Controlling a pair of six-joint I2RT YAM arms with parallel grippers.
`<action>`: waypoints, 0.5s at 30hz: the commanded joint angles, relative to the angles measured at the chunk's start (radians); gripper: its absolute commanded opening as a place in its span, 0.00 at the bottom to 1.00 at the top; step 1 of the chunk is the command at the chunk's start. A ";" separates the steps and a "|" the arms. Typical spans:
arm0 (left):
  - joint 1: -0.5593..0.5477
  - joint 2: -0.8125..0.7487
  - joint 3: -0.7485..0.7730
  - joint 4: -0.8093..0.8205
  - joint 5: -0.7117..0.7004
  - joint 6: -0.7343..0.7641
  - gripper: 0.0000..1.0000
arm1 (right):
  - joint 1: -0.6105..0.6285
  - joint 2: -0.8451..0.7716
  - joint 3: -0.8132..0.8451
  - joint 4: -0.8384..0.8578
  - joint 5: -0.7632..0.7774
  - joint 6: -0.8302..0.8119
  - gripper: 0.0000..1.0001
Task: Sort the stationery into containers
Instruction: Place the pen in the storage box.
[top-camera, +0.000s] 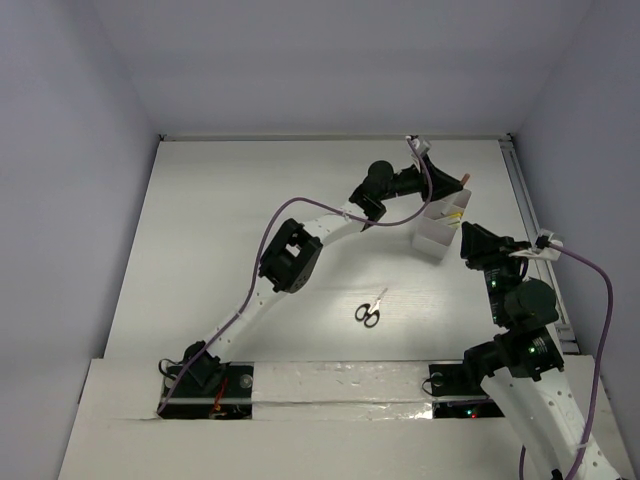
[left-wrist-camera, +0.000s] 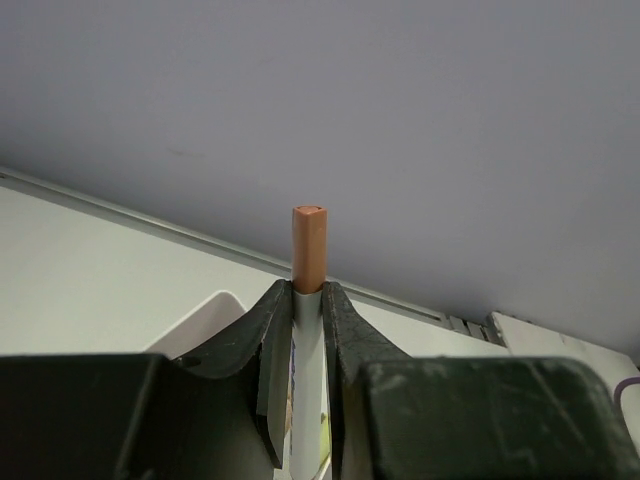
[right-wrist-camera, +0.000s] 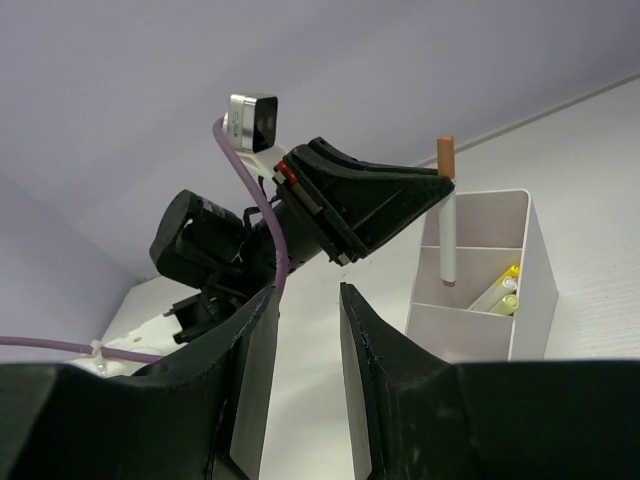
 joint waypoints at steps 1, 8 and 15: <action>0.000 0.003 0.072 0.046 -0.018 0.032 0.00 | 0.003 0.007 0.018 0.053 -0.011 -0.018 0.37; 0.009 0.041 0.097 0.046 -0.027 0.034 0.00 | 0.003 0.023 0.013 0.067 -0.021 -0.019 0.37; 0.009 0.051 0.055 0.072 -0.012 0.019 0.00 | 0.003 0.023 0.011 0.071 -0.025 -0.019 0.37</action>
